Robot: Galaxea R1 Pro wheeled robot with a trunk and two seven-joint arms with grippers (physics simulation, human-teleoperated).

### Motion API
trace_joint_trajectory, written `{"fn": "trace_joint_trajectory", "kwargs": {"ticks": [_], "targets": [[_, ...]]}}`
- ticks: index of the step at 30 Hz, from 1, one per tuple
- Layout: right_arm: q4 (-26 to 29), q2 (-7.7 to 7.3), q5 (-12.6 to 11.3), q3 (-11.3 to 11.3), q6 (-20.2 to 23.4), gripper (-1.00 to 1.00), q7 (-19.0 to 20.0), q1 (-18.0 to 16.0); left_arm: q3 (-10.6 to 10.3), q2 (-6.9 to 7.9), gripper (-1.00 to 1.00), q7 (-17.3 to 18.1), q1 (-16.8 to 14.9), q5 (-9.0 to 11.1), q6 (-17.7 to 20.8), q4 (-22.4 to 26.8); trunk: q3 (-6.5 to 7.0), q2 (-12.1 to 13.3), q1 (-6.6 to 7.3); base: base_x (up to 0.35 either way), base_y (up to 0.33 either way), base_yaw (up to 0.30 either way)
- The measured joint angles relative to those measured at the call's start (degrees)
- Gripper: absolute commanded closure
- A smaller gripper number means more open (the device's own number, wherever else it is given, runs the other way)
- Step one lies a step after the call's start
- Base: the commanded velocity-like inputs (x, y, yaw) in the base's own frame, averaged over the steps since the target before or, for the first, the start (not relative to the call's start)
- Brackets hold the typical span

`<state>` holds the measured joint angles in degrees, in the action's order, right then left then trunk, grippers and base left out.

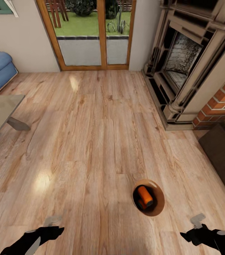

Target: Put the three can of soda from the living room inside the tash can in the kitchen.

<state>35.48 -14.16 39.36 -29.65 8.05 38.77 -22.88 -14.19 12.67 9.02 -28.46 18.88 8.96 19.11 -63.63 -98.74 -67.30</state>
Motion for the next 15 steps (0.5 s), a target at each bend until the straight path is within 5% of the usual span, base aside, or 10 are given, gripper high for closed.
{"fn": "trace_joint_trajectory", "kwargs": {"ticks": [2, 10, 11, 15], "targets": [[-1.8, 0.00, 0.0, -0.6, -0.4, -1.00, -1.2, 0.3, 0.0, 0.14, -1.00, 0.0, 0.1, 0.0, -2.3, -1.5, 0.36, 0.8, 0.44, 0.000, 0.000, 0.000], [-18.7, -0.17, 0.3, -1.8, -14.5, -1.00, -16.6, 1.8, 0.0, 0.43, -1.00, 0.0, 1.3, 0.0, -16.5, -13.6, 1.79, 4.0, 2.20, 0.000, 0.000, 0.000], [-23.0, -0.29, 0.5, -1.8, -17.0, -1.00, -21.0, 1.9, 0.0, 0.41, -1.00, 0.0, 2.4, 0.1, -18.9, -15.4, 1.96, 4.4, 2.42, 0.000, 0.000, 0.000], [-26.7, -0.46, 0.4, -1.9, -19.9, -1.00, -24.4, 2.6, 0.0, 0.32, -1.00, -0.1, 6.0, 0.1, -21.3, -16.5, 2.69, 6.0, 3.30, 0.000, 0.000, 0.000]]}}
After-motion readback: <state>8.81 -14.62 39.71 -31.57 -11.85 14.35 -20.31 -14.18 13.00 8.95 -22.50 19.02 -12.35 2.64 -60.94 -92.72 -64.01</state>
